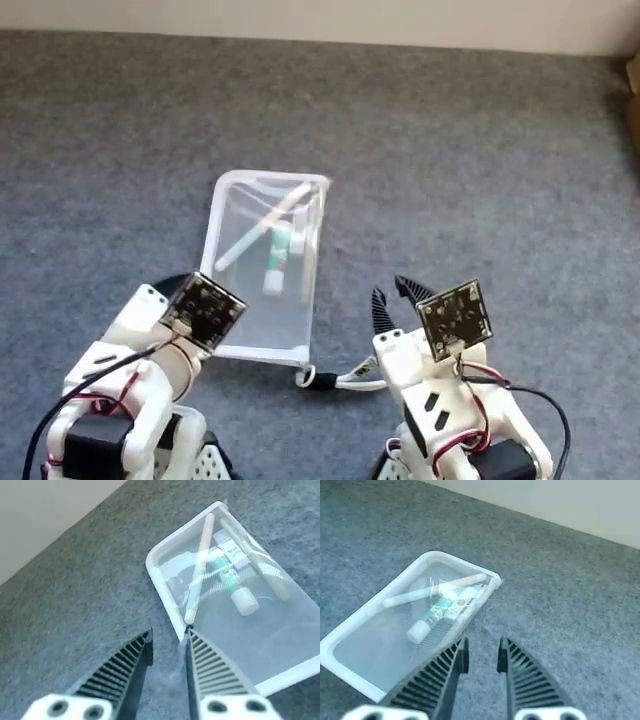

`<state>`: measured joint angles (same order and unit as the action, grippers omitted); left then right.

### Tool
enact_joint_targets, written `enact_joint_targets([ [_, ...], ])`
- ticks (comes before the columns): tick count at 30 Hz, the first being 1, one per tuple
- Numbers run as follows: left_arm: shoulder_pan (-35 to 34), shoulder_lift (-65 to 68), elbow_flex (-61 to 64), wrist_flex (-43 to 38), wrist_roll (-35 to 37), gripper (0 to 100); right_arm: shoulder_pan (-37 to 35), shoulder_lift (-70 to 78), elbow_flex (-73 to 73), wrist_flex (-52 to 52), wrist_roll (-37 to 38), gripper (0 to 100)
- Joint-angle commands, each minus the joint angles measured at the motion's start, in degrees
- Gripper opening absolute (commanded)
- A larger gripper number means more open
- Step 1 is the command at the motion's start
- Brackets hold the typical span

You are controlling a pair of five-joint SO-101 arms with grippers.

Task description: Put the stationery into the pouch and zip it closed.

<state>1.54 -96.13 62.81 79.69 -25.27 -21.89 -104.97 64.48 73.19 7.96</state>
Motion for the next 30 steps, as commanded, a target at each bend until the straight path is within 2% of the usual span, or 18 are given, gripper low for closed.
enact_joint_targets([
  [1, -4.7, -2.2, -2.4, 0.1, 0.1, 8, 3.9, 0.0, 3.0, -0.4, 0.2, 8.5],
  [5, -5.6, -9.5, -1.2, 0.3, 3.1, 1, 9.1, 0.0, 9.5, -0.6, 0.2, 8.6],
  [10, -5.5, -8.0, 4.0, -1.1, 3.6, 1, 14.9, 0.0, 15.4, -3.1, -0.2, 8.6],
  [12, -5.5, -8.0, 6.6, -3.0, 3.7, 1, 16.7, 0.0, 17.6, -4.1, -3.4, 8.6],
  [18, -5.5, -8.0, 15.7, -8.2, 3.7, 1, 17.3, 0.0, 24.6, -7.6, -17.9, 8.6],
  [27, -5.6, -8.0, 24.4, -10.5, 4.0, 1, 17.4, 0.0, 36.3, -12.7, -18.5, 8.6],
  [30, -5.7, -8.0, 26.2, -10.7, 10.2, 1, 17.4, 0.0, 37.3, -12.6, -18.5, 8.6],
])
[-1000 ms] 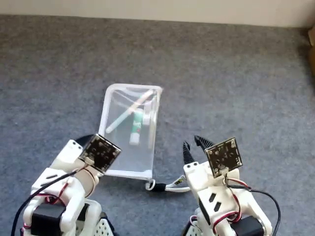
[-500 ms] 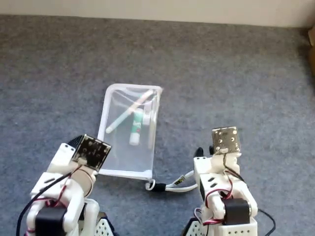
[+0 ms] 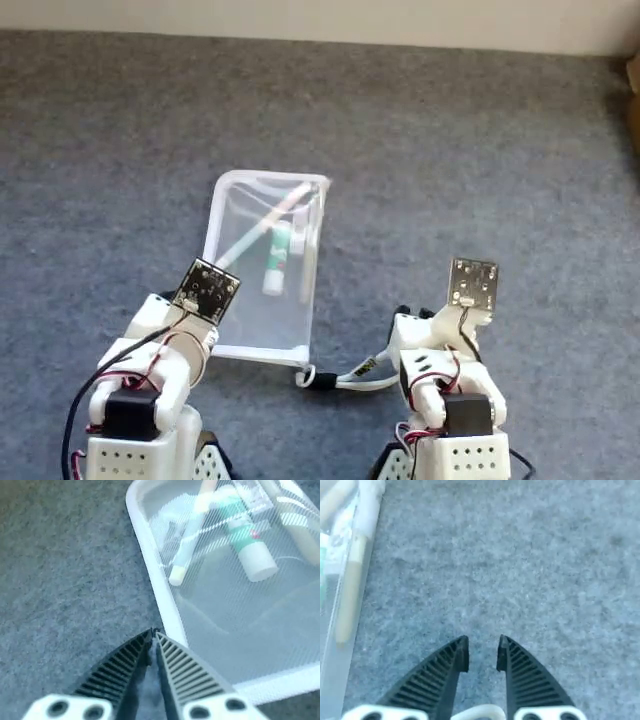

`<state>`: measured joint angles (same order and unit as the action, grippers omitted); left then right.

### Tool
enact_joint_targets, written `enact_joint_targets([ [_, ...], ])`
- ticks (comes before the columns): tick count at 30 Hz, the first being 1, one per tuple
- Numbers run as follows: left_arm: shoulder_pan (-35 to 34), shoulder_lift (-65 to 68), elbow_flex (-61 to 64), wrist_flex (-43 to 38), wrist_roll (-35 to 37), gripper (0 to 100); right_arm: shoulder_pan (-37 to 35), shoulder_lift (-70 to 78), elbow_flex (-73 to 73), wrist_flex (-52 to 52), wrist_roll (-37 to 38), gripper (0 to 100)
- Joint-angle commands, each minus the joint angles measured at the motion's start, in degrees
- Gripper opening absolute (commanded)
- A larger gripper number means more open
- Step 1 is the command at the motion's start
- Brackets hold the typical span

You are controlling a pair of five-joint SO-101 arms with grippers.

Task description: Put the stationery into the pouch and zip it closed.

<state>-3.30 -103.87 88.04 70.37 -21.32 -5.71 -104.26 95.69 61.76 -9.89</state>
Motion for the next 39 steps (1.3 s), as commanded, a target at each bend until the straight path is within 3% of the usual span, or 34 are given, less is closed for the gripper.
enact_joint_targets([
  [1, -0.8, -0.3, 1.5, -1.8, 8.2, 1, 1.2, -0.7, 6.1, -1.1, -0.6, 8.6],
  [10, -0.8, -0.3, 8.9, -8.6, 15.6, 1, 1.2, -0.6, 6.1, 4.4, -0.5, 8.6],
  [19, -0.8, 0.0, 9.1, -8.5, 15.9, 1, 1.2, -0.6, 6.1, 9.5, -0.5, 8.4],
  [22, -0.8, -0.1, 9.1, -4.9, 15.8, 1, 1.2, -0.6, 6.1, 9.5, -0.2, 8.4],
  [28, -0.7, -0.1, 9.1, 1.2, 15.9, 1, 1.2, -0.6, 6.1, 9.8, 8.8, 8.4],
  [39, -0.7, 0.2, 9.1, 4.8, 15.9, 1, 1.2, -0.6, 6.1, 9.8, 8.9, 8.4],
])
